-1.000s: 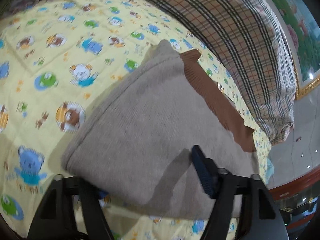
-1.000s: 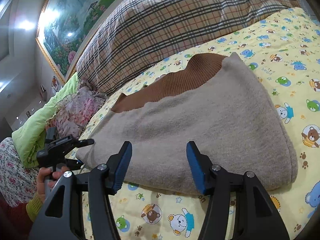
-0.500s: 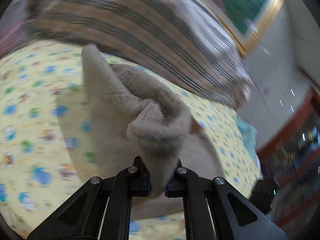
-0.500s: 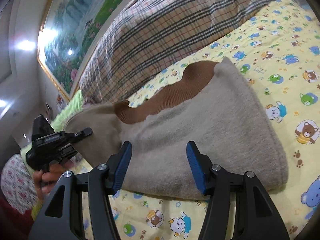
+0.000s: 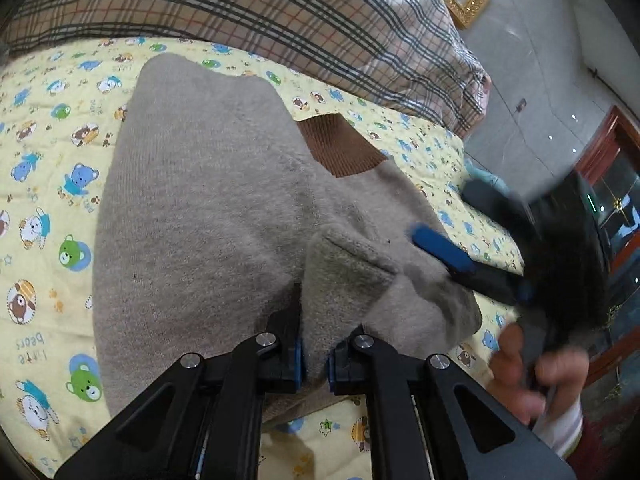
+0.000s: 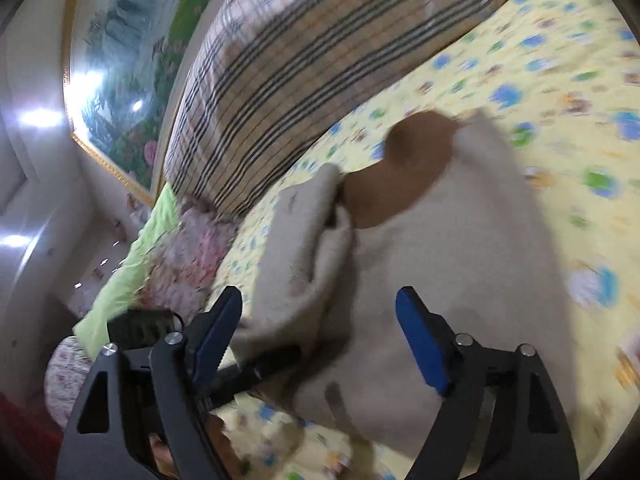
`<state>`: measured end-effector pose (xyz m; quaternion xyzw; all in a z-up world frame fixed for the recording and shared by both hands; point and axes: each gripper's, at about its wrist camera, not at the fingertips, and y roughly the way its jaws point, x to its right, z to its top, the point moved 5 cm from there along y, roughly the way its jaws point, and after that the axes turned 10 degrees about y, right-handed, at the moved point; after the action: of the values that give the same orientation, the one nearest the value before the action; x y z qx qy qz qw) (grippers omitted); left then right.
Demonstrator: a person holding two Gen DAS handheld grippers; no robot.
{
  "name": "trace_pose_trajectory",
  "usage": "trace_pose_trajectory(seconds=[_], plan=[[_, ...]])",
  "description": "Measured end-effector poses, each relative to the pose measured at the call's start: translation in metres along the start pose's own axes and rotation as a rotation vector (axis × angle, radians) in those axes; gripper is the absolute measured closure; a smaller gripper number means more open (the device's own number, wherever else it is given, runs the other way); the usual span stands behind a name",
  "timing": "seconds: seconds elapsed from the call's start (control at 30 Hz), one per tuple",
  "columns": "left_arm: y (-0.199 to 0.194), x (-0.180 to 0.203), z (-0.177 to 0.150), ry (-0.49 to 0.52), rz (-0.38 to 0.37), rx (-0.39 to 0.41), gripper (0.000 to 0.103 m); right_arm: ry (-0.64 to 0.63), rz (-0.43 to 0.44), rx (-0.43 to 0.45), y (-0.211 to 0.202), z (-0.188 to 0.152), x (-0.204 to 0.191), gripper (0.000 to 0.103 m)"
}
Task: Fold small clothes
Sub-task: 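Grasp one side edge of the folded sweater with the left gripper while the right gripper grasps it too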
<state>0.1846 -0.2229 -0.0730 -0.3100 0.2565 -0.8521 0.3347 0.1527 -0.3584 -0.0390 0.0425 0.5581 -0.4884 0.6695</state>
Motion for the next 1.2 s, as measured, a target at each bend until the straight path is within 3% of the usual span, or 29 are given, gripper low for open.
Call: trace_pose_trajectory(seconds=[0.03,0.23,0.27,0.3,0.33,0.37,0.4,0.53,0.7,0.8,0.97,1.07,1.2], plan=[[-0.002,0.002,-0.002,0.003,-0.001,0.0,0.096,0.008,0.02,-0.061,0.019,0.008,-0.005,0.022],[0.0,0.001,-0.003,-0.014,-0.022,-0.003,0.096,0.009,-0.046,-0.263,0.107,0.03,-0.012,0.022],[0.001,0.0,-0.004,-0.016,-0.022,-0.005,0.096,0.003,-0.07,-0.283,0.12,0.031,-0.012,0.027],[0.0,0.0,-0.003,-0.014,-0.019,-0.005,0.096,-0.003,-0.075,-0.29,0.127,0.031,-0.013,0.046],[0.0,0.0,-0.003,-0.009,-0.013,-0.003,0.096,-0.015,-0.078,-0.301,0.134,0.032,-0.015,0.057],[-0.002,0.002,-0.001,0.001,-0.004,-0.001,0.096,-0.03,-0.102,-0.316,0.143,0.031,-0.017,0.075],[-0.004,0.004,0.0,0.007,0.001,0.0,0.096,-0.036,-0.115,-0.32,0.145,0.033,-0.018,0.081],[-0.019,0.025,0.011,0.043,-0.029,0.035,0.096,-0.115,-0.093,-0.258,0.121,0.04,-0.041,0.085],[-0.012,0.074,0.033,0.104,-0.13,0.06,0.096,-0.176,-0.031,-0.125,0.051,0.07,-0.063,0.086],[0.014,0.093,0.031,0.123,-0.147,0.032,0.096,-0.164,-0.102,-0.081,0.023,0.085,-0.036,0.086],[0.063,0.107,0.009,0.12,-0.152,-0.082,0.095,-0.076,-0.214,-0.08,0.006,0.086,0.033,0.086],[0.067,0.112,0.007,0.127,-0.154,-0.085,0.095,-0.05,-0.218,-0.065,-0.003,0.087,0.048,0.087],[0.072,0.116,0.009,0.152,-0.145,-0.09,0.091,-0.074,-0.198,-0.022,-0.01,0.092,0.039,0.087]])
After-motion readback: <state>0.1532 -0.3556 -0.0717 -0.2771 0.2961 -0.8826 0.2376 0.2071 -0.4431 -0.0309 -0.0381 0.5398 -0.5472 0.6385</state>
